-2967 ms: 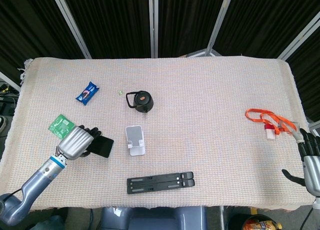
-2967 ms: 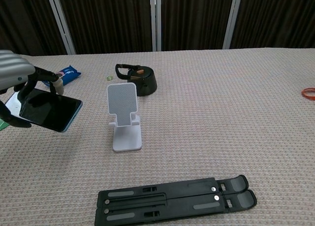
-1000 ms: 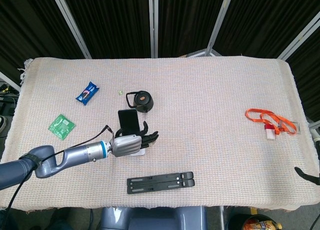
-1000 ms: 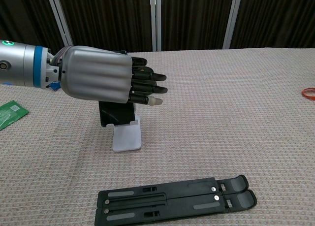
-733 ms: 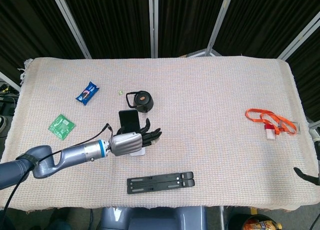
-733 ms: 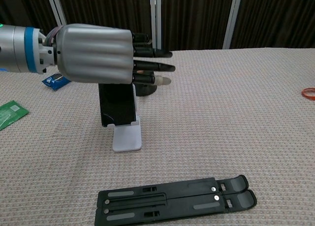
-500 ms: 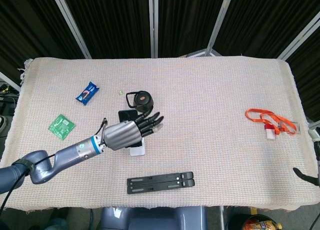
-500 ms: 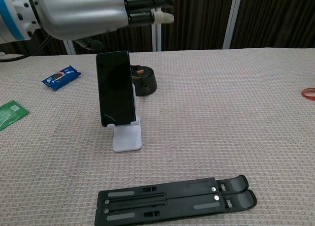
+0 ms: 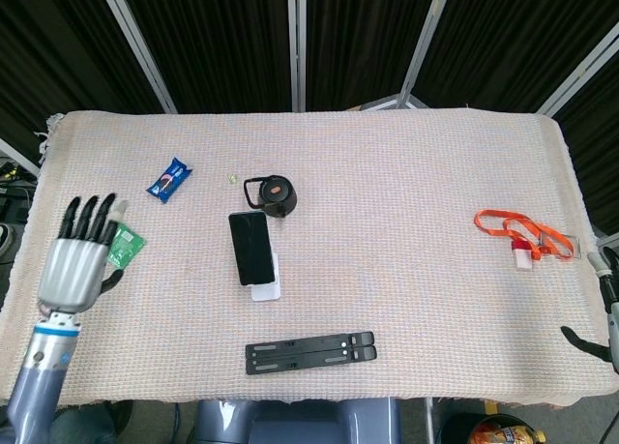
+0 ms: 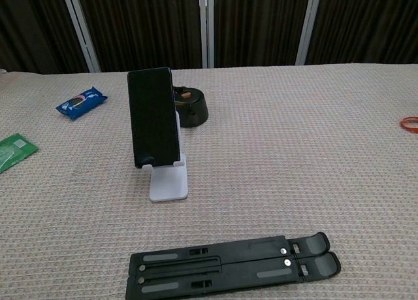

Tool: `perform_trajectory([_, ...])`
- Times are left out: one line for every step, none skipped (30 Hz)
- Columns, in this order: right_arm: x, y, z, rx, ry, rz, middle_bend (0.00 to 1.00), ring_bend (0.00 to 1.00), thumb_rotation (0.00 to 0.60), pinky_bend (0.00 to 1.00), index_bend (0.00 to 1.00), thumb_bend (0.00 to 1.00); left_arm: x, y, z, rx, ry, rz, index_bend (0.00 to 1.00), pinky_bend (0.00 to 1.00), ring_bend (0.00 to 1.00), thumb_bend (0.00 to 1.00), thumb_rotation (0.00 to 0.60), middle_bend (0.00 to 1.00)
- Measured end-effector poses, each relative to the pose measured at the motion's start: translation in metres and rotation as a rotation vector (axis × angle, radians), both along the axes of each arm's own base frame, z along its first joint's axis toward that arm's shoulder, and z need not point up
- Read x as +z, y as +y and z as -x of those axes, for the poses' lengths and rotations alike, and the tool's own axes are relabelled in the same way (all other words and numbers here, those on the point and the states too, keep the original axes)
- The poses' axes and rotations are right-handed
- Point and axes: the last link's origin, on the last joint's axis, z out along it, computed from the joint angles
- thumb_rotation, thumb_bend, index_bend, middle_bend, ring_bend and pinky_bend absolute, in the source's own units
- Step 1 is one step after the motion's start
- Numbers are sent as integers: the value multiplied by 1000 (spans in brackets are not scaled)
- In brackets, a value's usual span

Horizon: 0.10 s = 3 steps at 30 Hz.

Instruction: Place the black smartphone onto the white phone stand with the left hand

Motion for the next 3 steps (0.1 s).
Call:
perform_trajectory([-1,0,-1,2,3,-1,0,0,600,0,0,0,1,-8,8,31,-26,2,0,0,0,0,600,0])
perform_trajectory([-1,1,-1,2,5,-2,0,0,600,0,0,0,2,-17,16,64,-55,4,0,0,0,0,600,0])
perform_trajectory([-1,1,-1,3,7,-3,0,0,600,0,0,0,3,-23,22,82,-72,5,0,0,0,0,600,0])
